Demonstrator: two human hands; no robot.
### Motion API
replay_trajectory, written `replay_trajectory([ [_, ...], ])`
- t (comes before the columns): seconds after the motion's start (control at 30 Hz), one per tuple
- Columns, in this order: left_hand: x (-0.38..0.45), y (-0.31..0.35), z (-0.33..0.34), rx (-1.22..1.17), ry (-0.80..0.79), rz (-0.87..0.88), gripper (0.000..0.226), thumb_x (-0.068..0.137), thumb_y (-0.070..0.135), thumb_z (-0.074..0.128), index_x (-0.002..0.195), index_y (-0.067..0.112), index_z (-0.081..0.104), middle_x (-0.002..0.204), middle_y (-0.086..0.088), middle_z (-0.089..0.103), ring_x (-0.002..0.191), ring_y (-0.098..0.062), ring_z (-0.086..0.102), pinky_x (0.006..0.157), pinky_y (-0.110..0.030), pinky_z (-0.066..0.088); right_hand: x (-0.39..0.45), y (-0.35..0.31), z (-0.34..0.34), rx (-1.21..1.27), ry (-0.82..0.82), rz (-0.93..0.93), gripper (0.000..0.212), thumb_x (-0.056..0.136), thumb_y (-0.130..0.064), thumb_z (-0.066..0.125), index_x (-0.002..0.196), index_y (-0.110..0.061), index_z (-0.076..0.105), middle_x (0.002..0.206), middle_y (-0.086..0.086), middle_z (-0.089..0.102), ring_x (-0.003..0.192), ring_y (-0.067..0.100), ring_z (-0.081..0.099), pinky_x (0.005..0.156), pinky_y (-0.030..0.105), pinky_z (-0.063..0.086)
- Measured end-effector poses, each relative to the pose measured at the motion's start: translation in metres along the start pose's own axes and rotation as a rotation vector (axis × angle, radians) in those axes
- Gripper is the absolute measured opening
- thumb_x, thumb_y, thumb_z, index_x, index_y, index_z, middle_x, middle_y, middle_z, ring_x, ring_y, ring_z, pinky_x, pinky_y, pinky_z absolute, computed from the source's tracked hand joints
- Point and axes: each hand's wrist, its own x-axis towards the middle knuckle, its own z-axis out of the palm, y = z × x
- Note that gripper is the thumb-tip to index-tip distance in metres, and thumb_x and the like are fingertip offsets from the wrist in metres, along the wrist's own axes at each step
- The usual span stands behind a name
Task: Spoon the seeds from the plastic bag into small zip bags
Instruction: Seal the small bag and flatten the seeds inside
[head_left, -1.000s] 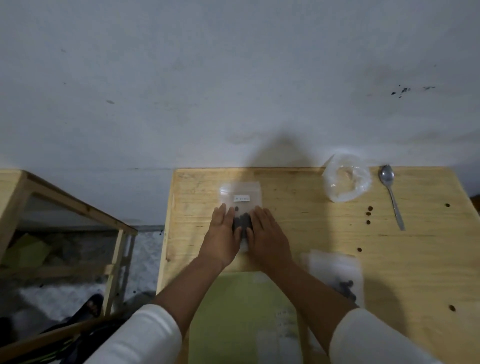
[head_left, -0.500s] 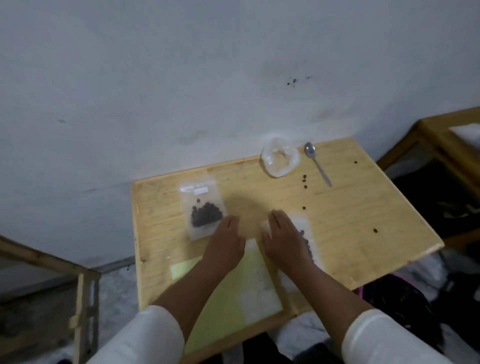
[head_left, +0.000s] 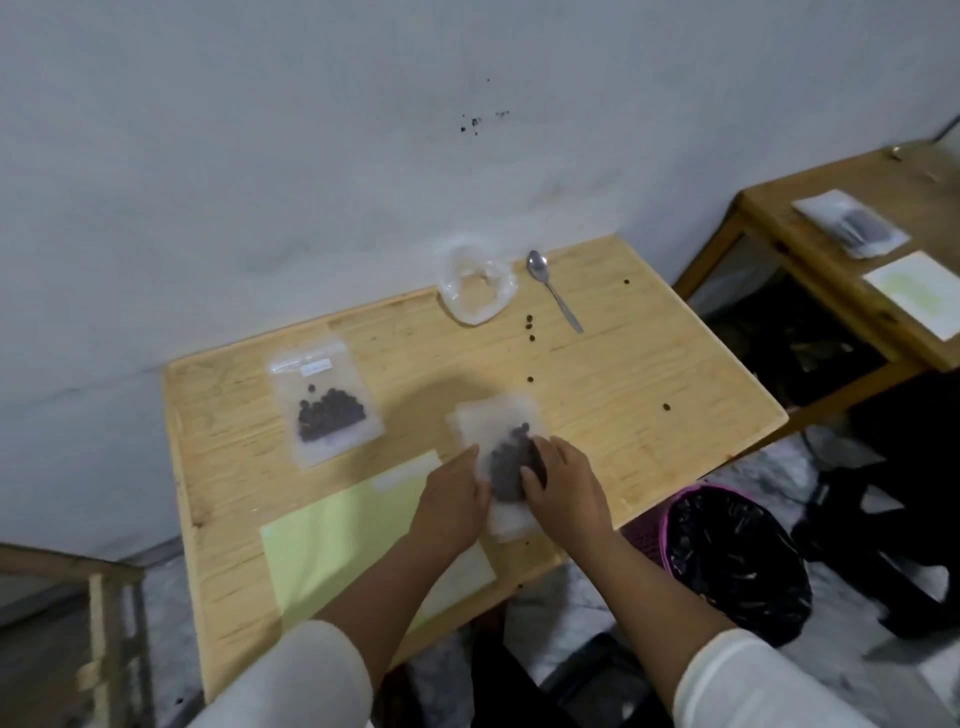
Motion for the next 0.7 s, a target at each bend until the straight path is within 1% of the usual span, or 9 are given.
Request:
replay_trajectory([
  [0.13, 0.003, 0.005, 0.001, -0.066, 0.082, -0.024, 0.047, 0.097, 0.024, 0.044, 0.142, 0.012, 0.036, 0.134, -0.011, 0.054, 0.121, -0.024, 0.051, 0.104, -0.029, 0.035, 0.003, 0.001, -0.003, 0.054, 0.093, -0.056, 0.045, 0.093, -0.029, 0.049, 0.133, -0.008, 0.045, 0.131, 0.011, 0.050, 0.120, 0.023, 0.046, 0.094, 0.031, 0.043],
  [0.23, 0.003, 0.009, -0.001, -0.140, 0.140, -0.046, 0.044, 0.096, 0.020, 0.047, 0.139, 0.013, 0.042, 0.126, -0.013, 0.060, 0.114, -0.026, 0.056, 0.101, -0.032, 0.040, 0.006, -0.006, -0.010, 0.162, 0.178, -0.073, 0.042, 0.092, -0.022, 0.054, 0.130, -0.004, 0.049, 0.126, 0.013, 0.051, 0.111, 0.023, 0.053, 0.085, 0.021, 0.040],
  [0.3, 0.002, 0.010, -0.005, -0.198, 0.182, -0.071, 0.042, 0.095, 0.018, 0.048, 0.137, 0.015, 0.045, 0.122, -0.012, 0.062, 0.110, -0.024, 0.059, 0.094, -0.025, 0.043, 0.009, -0.014, -0.015, 0.243, 0.201, -0.069, 0.040, 0.091, -0.020, 0.056, 0.128, -0.004, 0.051, 0.125, 0.011, 0.050, 0.109, 0.022, 0.054, 0.084, 0.019, 0.038],
  [0.37, 0.000, 0.009, -0.009, -0.250, 0.220, -0.095, 0.040, 0.095, 0.018, 0.048, 0.135, 0.017, 0.048, 0.118, -0.009, 0.064, 0.102, -0.017, 0.060, 0.079, -0.016, 0.040, 0.012, -0.023, -0.018, 0.297, 0.215, -0.078, 0.038, 0.090, -0.017, 0.059, 0.126, -0.006, 0.054, 0.122, 0.011, 0.052, 0.105, 0.022, 0.055, 0.085, 0.021, 0.040],
  [0.43, -0.002, 0.005, -0.015, -0.303, 0.264, -0.115, 0.037, 0.094, 0.018, 0.050, 0.132, 0.018, 0.051, 0.120, -0.006, 0.063, 0.099, -0.013, 0.059, 0.075, -0.014, 0.037, 0.015, -0.032, -0.021, 0.366, 0.224, -0.069, 0.034, 0.088, -0.013, 0.061, 0.122, -0.009, 0.057, 0.118, 0.009, 0.054, 0.098, 0.019, 0.055, 0.082, 0.020, 0.041],
  [0.53, -0.010, -0.004, -0.028, -0.349, 0.353, -0.126, 0.035, 0.094, 0.022, 0.053, 0.129, 0.021, 0.052, 0.124, -0.002, 0.060, 0.096, -0.010, 0.057, 0.076, -0.018, 0.036, 0.015, -0.047, -0.023, 0.468, 0.182, -0.054, 0.029, 0.087, -0.012, 0.062, 0.116, -0.012, 0.062, 0.111, 0.005, 0.059, 0.087, 0.011, 0.053, 0.076, 0.016, 0.041],
  [0.63, -0.021, -0.018, -0.043, -0.424, 0.362, -0.109, 0.034, 0.094, 0.031, 0.053, 0.128, 0.030, 0.052, 0.116, 0.005, 0.058, 0.091, -0.006, 0.054, 0.069, -0.016, 0.038, 0.010, -0.060, -0.021, 0.545, 0.098, -0.088, 0.024, 0.087, -0.011, 0.062, 0.111, -0.014, 0.065, 0.100, -0.002, 0.063, 0.084, 0.007, 0.056, 0.069, 0.009, 0.042],
  [0.67, -0.025, -0.024, -0.047, -0.470, 0.361, -0.105, 0.032, 0.093, 0.032, 0.053, 0.125, 0.034, 0.052, 0.113, 0.006, 0.059, 0.090, -0.008, 0.056, 0.066, -0.015, 0.039, 0.007, -0.064, -0.019, 0.565, 0.065, -0.109, 0.022, 0.087, -0.012, 0.062, 0.108, -0.015, 0.066, 0.095, -0.004, 0.064, 0.082, 0.006, 0.056, 0.069, 0.007, 0.043],
  [0.7, -0.029, -0.030, -0.052, -0.522, 0.368, -0.101, 0.031, 0.092, 0.032, 0.054, 0.123, 0.039, 0.052, 0.111, 0.005, 0.062, 0.089, -0.010, 0.058, 0.067, -0.016, 0.042, 0.004, -0.068, -0.016, 0.586, 0.022, -0.132, 0.019, 0.087, -0.012, 0.062, 0.105, -0.016, 0.067, 0.092, -0.006, 0.065, 0.081, 0.005, 0.058, 0.069, 0.008, 0.045],
])
